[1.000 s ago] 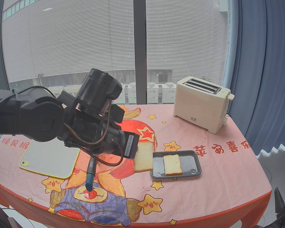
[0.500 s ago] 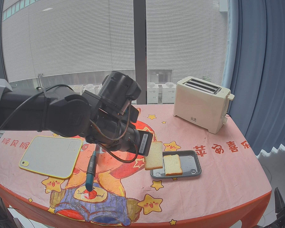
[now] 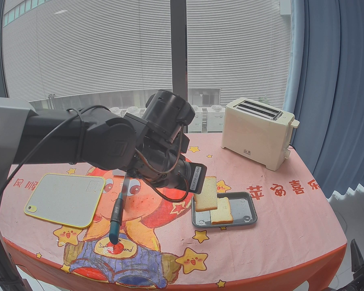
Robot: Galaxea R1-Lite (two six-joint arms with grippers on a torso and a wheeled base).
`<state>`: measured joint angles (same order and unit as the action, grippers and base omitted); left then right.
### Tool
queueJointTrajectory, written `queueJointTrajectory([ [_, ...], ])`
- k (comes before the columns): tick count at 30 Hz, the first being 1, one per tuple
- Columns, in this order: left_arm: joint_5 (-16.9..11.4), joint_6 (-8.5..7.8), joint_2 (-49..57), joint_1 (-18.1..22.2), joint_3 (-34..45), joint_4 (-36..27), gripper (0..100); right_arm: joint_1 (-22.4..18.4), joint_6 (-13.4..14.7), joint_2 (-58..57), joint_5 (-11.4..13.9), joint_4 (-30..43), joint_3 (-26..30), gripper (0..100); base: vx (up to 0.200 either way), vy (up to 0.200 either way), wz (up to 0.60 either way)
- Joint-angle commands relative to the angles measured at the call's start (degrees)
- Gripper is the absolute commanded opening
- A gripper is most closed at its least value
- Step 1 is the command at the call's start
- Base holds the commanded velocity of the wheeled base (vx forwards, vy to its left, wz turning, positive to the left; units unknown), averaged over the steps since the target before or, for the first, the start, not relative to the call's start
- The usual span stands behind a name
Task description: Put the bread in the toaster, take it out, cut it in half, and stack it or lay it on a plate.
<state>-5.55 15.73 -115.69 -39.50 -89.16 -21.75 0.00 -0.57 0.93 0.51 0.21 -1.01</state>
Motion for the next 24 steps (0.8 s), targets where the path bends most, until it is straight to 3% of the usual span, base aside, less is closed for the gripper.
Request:
queueJointTrajectory([
  [1,0.0,0.01,-0.8,-0.1,-1.5,0.0,0,0.0,0.0,-0.9,0.0,0.1,1.0,100,0.0,0.0,0.0],
  [24,0.1,0.01,-8.2,-0.1,-8.4,-0.2,0,0.0,0.0,-0.9,0.0,0.0,1.0,100,0.0,0.0,0.0],
])
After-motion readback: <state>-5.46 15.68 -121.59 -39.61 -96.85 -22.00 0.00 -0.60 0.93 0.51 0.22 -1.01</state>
